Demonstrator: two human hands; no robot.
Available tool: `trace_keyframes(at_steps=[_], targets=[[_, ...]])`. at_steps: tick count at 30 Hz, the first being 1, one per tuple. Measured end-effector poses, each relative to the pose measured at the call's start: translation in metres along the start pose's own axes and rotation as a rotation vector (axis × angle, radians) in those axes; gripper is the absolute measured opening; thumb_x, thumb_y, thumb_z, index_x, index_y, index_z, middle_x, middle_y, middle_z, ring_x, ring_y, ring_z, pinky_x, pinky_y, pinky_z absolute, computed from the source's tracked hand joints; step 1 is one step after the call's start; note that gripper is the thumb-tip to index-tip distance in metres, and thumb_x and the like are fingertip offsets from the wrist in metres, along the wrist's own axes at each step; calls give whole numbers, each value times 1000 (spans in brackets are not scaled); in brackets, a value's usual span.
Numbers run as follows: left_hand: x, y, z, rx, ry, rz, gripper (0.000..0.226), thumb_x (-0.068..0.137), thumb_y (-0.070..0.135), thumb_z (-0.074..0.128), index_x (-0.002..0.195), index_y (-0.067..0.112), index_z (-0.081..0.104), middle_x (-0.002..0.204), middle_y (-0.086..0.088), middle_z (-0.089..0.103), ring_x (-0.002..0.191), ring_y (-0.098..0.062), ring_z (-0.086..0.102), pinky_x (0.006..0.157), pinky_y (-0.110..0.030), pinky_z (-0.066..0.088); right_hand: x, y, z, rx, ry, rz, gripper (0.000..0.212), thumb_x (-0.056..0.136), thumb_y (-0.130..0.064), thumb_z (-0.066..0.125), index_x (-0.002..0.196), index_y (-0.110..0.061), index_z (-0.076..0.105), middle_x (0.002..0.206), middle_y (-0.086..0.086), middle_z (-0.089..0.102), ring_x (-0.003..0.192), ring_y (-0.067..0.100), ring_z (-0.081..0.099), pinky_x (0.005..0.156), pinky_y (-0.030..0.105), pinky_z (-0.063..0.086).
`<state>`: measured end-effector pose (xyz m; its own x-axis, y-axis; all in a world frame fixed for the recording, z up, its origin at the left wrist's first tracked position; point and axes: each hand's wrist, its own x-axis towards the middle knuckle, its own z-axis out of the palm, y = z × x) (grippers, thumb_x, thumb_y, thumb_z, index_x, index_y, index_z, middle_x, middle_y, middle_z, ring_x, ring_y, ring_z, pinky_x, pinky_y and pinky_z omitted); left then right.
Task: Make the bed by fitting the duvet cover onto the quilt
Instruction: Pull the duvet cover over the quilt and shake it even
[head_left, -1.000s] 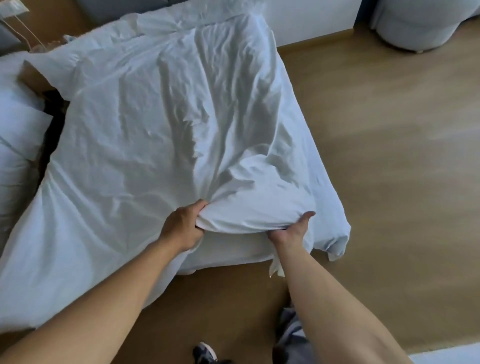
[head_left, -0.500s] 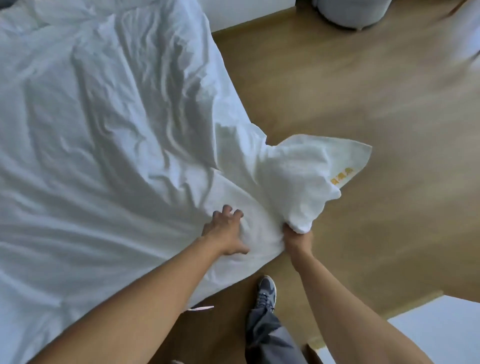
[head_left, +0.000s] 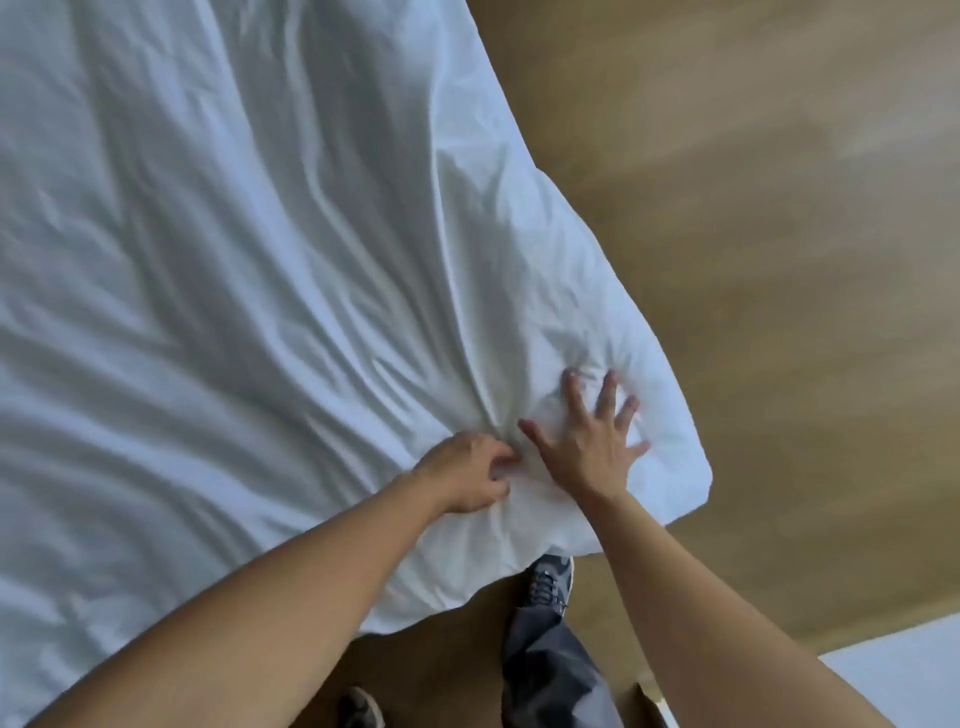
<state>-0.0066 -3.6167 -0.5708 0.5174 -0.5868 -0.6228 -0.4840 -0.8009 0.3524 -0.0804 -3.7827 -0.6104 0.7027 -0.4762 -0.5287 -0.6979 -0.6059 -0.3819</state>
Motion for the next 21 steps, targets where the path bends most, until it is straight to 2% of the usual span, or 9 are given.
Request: trace_keyframes(at_steps=[2,4,6,8,10,12,14,18,21], targets=[[14,-46,-12,171,453,-81,66,74,51,62,137,36,55,148,-7,49,136,-38,45,112,-42,24,8,8,30,-114,-46,-1,106,68,-96,37,152,-50,-10,164,-1,-25,150,39,-20,108,78,4],[16,-85,-12,196,367,-329,109,64,80,64,156,46,17,168,-8,2,153,-42,5,120,-53,1,11,20,44,-180,47,20,109,68,-98,31,152,-45,-15,163,2,-27,149,39,-22,108,77,-3],[19,-111,8,145,184,-396,128,55,98,52,155,49,-12,165,-1,-28,151,-38,-22,121,-58,-8,16,11,54,-189,93,69,110,69,-97,30,153,-40,-12,164,5,-21,150,40,-16,107,78,-3],[31,-116,20,69,179,-313,127,56,100,47,155,49,-12,164,0,-30,150,-36,-26,122,-55,-10,15,-20,60,-146,209,87,103,73,-85,36,156,-33,5,166,9,-5,151,41,-3,108,80,6],[28,-126,15,-34,211,-186,106,72,88,52,158,45,9,169,-3,-11,154,-35,-12,125,-50,-2,-6,-66,84,-139,318,-162,82,83,-69,40,155,-33,23,166,9,8,152,39,7,115,72,8],[4,-159,6,-71,385,32,66,89,55,57,149,28,48,164,-13,28,150,-38,25,123,-45,18,-41,-96,124,-309,249,-424,69,94,-61,35,157,-37,21,168,7,5,154,36,1,121,61,0],[-43,-217,8,130,645,-10,54,91,48,50,137,21,62,154,-14,46,141,-37,42,121,-47,18,-62,-102,150,-475,152,-364,69,98,-62,27,160,-35,11,168,7,-6,153,36,-7,121,60,-1],[-178,-365,51,147,438,-541,86,85,87,22,158,42,14,170,-2,-4,156,-32,-4,121,-58,-11,-71,-135,158,-371,154,2,75,93,-68,18,158,-30,15,167,12,4,150,44,6,116,69,8],[-218,-405,69,54,263,-393,86,87,83,27,159,43,4,168,-1,-17,155,-30,-11,121,-60,-2,-119,-244,204,-194,200,-52,84,81,-76,27,152,-30,30,161,12,24,144,47,23,112,69,23]])
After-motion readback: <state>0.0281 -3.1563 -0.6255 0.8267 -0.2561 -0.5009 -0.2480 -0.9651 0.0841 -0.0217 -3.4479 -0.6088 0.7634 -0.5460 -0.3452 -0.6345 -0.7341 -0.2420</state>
